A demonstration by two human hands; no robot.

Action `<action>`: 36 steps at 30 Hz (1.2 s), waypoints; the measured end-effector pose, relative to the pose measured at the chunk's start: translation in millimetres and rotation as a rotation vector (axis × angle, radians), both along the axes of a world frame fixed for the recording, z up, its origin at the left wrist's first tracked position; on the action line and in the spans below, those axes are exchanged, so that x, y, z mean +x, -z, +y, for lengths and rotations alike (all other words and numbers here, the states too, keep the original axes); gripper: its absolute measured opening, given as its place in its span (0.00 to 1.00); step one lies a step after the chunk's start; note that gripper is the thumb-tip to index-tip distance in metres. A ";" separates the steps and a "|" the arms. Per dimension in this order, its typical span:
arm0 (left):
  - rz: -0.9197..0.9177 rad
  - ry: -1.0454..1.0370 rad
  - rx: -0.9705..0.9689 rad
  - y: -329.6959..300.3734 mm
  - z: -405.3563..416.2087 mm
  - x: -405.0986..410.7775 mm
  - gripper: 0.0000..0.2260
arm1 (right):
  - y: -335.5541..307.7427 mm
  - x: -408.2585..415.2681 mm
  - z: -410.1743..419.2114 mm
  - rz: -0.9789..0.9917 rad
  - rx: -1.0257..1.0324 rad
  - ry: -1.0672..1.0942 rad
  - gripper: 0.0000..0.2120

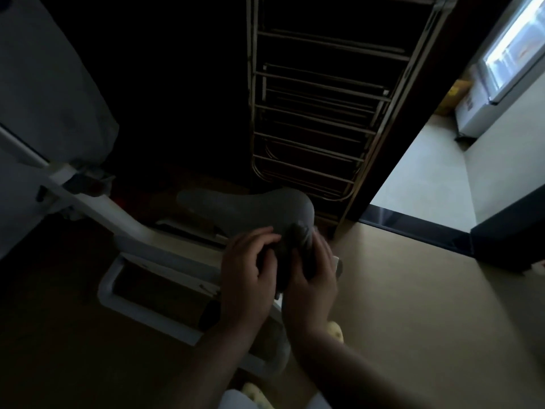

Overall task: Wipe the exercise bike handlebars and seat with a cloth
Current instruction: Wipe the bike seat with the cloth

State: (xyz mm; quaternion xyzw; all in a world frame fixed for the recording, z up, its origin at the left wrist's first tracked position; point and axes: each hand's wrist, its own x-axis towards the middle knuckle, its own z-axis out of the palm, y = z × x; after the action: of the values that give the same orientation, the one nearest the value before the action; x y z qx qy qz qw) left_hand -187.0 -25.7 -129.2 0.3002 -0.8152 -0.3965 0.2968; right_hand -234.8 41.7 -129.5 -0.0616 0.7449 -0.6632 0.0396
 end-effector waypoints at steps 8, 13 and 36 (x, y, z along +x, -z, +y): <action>-0.057 0.019 -0.136 -1.4 -6.4 -22.3 0.17 | -4.9 -52.3 -2.4 -0.001 0.099 -0.173 0.15; -0.103 -0.058 -0.129 -3.9 -3.2 -34.8 0.18 | -9.1 -97.0 -8.4 0.144 0.259 -0.366 0.16; -0.189 -0.681 -0.124 -3.4 38.0 -87.6 0.13 | -9.3 -172.7 -51.4 0.299 0.340 -1.029 0.14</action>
State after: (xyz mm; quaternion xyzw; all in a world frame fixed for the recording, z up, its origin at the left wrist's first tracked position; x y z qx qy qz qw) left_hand -274.6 12.3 -125.9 0.5715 -0.7148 -0.1953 0.3527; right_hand -407.5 -9.7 -120.2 -0.5029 0.7129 -0.4130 0.2614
